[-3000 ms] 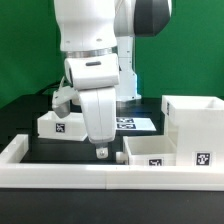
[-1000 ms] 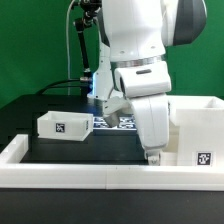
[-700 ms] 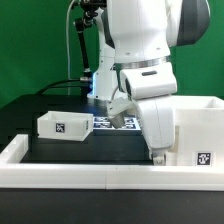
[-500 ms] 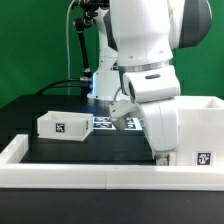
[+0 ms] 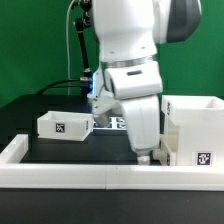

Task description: Assemble drawer

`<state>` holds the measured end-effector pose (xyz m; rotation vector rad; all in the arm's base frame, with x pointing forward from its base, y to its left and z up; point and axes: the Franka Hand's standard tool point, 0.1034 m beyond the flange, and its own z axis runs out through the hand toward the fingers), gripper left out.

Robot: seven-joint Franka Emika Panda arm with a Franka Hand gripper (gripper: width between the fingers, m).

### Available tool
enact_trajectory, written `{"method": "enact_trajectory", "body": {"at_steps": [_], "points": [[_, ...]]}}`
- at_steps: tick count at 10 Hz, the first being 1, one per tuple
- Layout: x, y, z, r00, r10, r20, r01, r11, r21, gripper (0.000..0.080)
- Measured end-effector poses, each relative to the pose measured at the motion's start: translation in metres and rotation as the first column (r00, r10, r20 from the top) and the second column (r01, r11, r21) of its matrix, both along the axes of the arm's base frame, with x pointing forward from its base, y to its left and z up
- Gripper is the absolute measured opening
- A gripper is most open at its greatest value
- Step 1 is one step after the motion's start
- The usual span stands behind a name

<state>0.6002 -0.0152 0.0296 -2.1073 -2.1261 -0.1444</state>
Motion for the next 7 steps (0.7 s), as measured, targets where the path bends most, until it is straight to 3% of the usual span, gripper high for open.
{"method": "enact_trajectory", "body": {"at_steps": [1,4,7], "points": [[0.005,-0.021,0.008,0.999,-0.028,0.015,0.028,1.0,-0.012,0.0649],[-0.003,-0.05,0.026,0.994,-0.092,0.057,0.094,0.995,-0.033,0.0649],[-0.024,-0.053,0.045,0.979,-0.176,0.104,0.182,0.982,-0.053,0.0649]]}}
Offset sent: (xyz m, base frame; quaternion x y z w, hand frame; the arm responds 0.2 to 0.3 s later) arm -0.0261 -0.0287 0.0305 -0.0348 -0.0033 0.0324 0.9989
